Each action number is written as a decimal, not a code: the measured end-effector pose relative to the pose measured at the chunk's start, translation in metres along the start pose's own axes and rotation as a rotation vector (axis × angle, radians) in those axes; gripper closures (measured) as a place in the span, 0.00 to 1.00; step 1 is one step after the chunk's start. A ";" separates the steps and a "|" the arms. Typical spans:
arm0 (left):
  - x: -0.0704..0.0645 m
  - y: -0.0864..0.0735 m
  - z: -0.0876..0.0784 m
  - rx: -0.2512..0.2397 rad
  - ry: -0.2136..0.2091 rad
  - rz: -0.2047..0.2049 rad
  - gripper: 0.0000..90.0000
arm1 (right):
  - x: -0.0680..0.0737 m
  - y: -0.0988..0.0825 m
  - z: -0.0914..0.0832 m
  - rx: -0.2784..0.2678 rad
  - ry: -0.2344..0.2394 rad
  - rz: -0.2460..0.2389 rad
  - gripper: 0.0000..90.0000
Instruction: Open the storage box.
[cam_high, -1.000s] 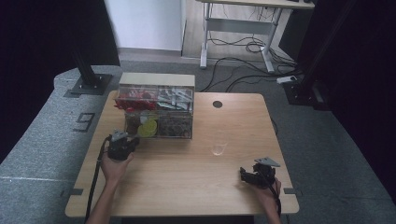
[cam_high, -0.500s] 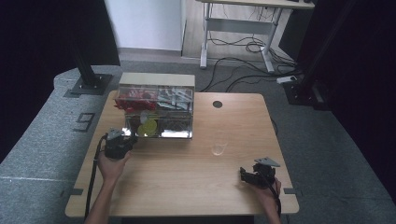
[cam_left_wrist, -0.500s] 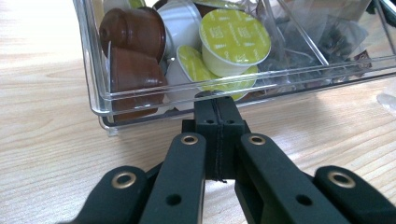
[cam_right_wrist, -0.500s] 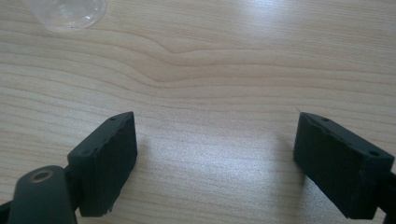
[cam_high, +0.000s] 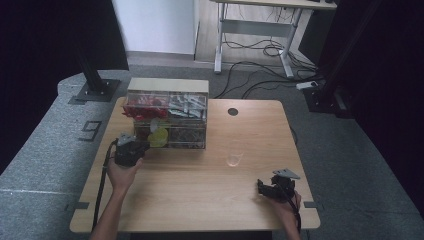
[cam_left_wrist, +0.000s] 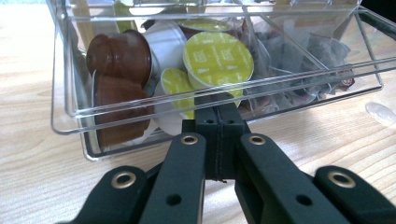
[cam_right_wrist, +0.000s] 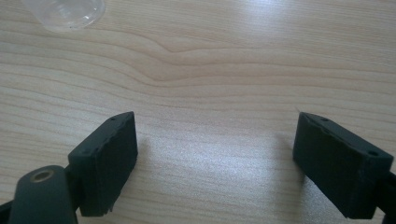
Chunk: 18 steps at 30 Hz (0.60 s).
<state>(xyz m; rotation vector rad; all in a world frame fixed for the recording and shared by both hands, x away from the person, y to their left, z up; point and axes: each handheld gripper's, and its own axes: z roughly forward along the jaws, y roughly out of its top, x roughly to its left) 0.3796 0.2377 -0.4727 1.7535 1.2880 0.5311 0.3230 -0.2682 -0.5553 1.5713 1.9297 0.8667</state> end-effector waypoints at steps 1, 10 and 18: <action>0.000 0.000 0.000 0.000 0.000 0.000 1.00 | 0.000 0.000 0.000 0.000 0.000 0.000 0.16; 0.004 0.016 -0.010 -0.021 -0.001 -0.008 1.00 | 0.000 -0.001 -0.001 -0.001 -0.002 0.003 0.16; 0.009 0.024 -0.012 -0.019 -0.010 -0.027 1.00 | 0.000 -0.001 -0.001 0.000 -0.003 0.003 0.16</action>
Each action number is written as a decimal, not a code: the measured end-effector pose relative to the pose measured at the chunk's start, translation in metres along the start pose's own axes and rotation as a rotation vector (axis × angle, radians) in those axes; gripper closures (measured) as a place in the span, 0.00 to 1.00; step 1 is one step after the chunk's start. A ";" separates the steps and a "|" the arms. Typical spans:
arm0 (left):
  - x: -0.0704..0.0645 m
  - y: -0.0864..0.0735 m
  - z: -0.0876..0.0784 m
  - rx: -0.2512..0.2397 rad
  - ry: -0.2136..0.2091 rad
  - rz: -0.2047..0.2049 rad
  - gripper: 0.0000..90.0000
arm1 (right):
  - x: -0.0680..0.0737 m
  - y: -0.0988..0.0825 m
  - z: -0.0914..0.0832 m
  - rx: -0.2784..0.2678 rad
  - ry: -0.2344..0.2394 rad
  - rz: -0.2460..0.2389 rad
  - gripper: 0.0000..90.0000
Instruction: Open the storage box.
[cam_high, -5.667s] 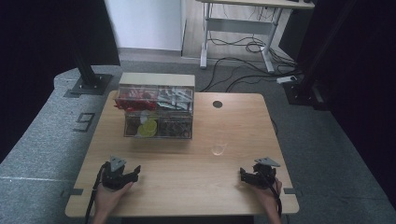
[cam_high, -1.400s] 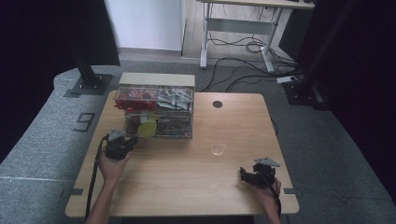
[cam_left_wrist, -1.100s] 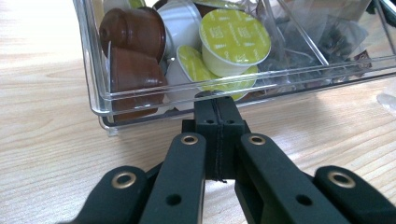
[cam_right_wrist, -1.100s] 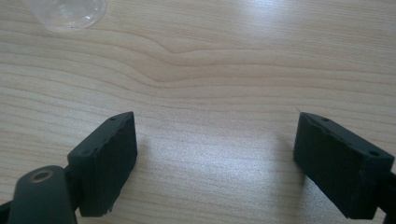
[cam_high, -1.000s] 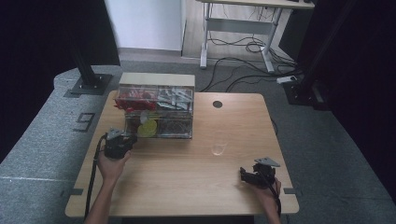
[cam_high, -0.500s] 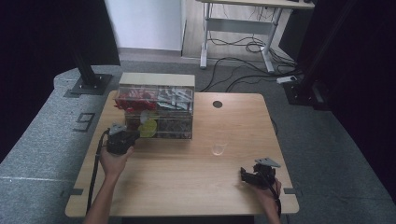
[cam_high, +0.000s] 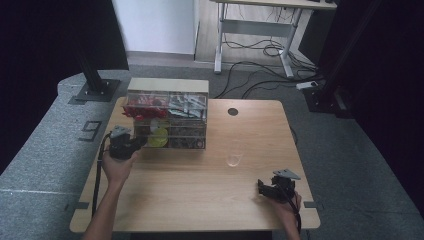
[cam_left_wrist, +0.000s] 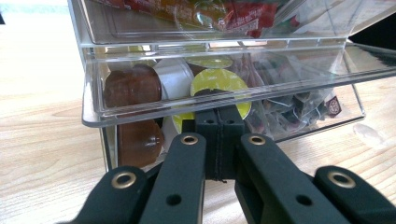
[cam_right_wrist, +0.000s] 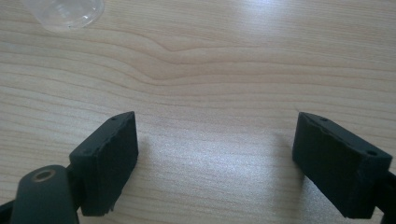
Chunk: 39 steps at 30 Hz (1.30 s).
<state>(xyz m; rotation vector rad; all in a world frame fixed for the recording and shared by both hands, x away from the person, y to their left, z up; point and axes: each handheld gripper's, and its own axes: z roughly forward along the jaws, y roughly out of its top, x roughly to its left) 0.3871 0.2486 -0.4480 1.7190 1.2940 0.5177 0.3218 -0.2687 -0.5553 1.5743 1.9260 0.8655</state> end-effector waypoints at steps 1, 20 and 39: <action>0.000 0.001 0.000 0.004 0.001 0.000 1.00 | 0.000 0.000 0.000 0.000 0.000 0.000 0.16; -0.002 0.033 -0.010 -0.026 -0.020 -0.002 1.00 | 0.000 0.000 0.000 -0.001 -0.001 0.000 0.16; -0.002 0.041 -0.008 -0.019 -0.021 -0.004 1.00 | 0.001 -0.001 -0.002 -0.011 -0.007 0.006 0.23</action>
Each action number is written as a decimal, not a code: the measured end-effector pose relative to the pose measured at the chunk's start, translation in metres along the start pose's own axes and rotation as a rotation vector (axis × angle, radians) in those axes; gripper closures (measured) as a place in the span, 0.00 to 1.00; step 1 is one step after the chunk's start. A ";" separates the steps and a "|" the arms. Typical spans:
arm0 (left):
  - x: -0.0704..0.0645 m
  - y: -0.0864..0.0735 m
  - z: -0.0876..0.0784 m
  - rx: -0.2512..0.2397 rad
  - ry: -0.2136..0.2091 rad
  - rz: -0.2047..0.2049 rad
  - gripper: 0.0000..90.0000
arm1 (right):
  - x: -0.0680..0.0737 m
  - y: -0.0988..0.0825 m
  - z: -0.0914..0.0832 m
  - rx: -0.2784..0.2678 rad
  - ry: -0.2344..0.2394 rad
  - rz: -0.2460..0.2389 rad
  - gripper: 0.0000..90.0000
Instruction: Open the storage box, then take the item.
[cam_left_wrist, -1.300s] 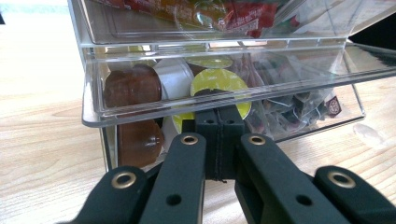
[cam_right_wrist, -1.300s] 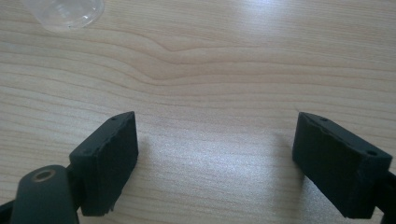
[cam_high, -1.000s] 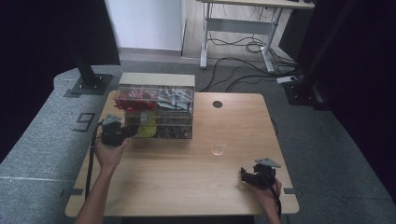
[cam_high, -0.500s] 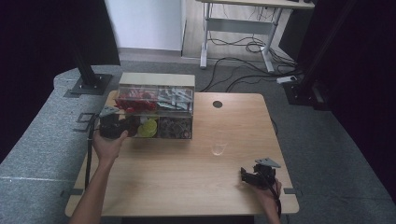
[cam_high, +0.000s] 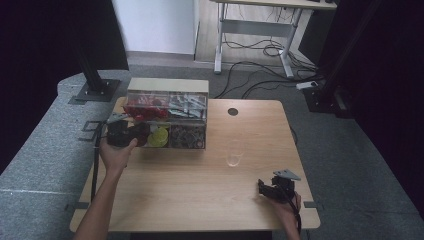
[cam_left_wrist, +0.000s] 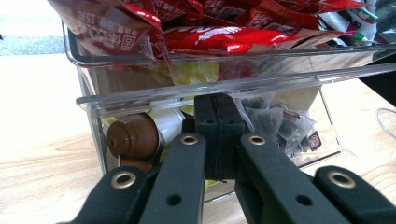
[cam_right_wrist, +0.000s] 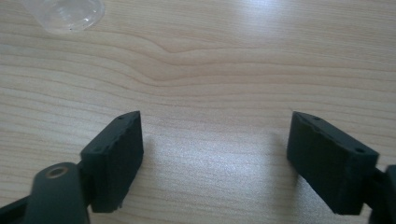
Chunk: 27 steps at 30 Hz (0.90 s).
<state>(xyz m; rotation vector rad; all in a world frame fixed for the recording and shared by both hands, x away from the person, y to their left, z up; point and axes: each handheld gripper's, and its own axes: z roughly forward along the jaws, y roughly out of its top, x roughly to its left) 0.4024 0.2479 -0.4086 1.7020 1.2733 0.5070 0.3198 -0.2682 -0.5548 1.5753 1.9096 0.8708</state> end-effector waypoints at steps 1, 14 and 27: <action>0.000 0.000 0.000 0.001 0.000 0.000 1.00 | 0.000 0.000 0.000 -0.002 -0.001 0.000 0.24; 0.000 0.001 0.002 0.006 -0.008 0.003 1.00 | 0.016 0.016 -0.033 -0.133 0.062 0.000 0.31; 0.001 0.000 0.003 0.010 -0.009 0.006 1.00 | 0.059 0.052 -0.064 -0.256 0.198 -0.075 0.37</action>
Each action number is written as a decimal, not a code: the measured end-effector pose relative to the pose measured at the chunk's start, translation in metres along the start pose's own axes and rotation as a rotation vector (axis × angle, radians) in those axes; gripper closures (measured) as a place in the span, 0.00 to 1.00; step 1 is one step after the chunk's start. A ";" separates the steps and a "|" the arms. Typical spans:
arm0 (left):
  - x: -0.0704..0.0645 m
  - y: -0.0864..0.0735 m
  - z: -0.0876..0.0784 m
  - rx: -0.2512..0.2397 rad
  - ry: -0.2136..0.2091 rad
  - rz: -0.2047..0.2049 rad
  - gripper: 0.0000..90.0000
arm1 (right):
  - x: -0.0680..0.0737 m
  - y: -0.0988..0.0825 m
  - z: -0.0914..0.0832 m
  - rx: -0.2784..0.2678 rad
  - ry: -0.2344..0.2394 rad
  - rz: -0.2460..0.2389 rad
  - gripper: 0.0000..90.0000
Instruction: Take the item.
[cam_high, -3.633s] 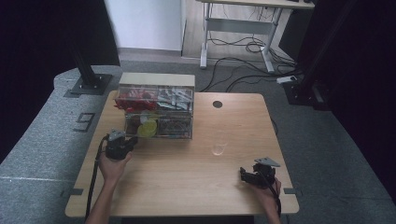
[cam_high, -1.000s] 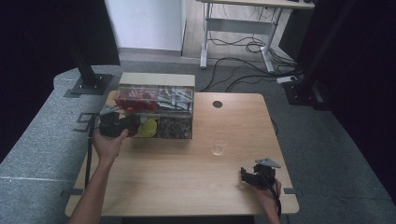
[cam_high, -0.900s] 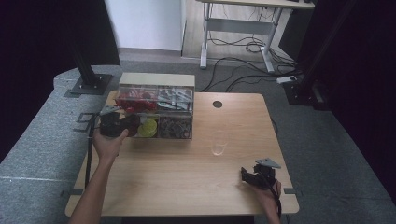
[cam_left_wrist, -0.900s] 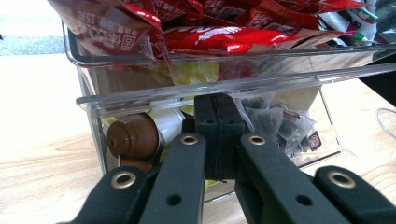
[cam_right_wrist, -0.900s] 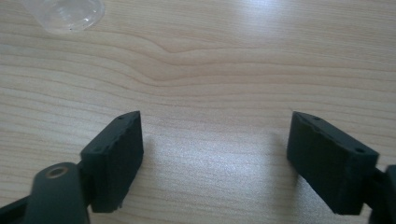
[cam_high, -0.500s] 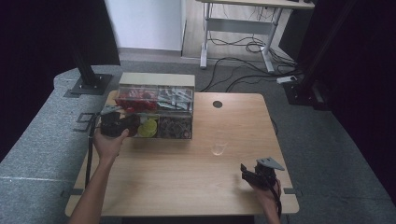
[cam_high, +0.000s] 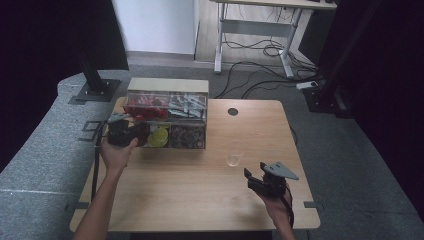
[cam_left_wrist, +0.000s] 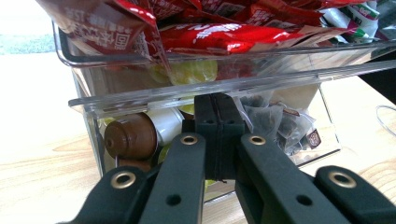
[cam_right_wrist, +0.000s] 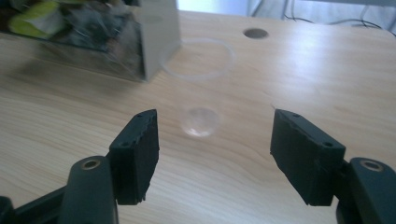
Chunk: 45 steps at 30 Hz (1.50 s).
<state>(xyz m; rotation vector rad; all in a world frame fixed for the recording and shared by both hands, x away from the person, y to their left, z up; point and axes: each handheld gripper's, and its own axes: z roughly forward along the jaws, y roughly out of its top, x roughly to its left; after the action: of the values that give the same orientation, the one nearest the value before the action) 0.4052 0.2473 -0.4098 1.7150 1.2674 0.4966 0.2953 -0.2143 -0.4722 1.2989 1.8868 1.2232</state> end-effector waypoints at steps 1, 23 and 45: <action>0.000 0.000 0.000 0.001 0.000 0.000 1.00 | 0.003 0.003 0.001 -0.007 0.009 -0.004 0.38; 0.000 0.001 0.000 0.007 -0.001 0.005 1.00 | 0.047 0.054 0.046 -0.033 0.136 -0.023 0.45; -0.003 0.002 0.003 0.018 -0.007 0.008 1.00 | 0.073 0.072 0.078 -0.013 0.154 -0.036 0.47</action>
<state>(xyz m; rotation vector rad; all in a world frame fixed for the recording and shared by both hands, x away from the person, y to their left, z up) 0.4071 0.2433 -0.4091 1.7358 1.2633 0.4850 0.3609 -0.1089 -0.4374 1.1883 1.9965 1.3480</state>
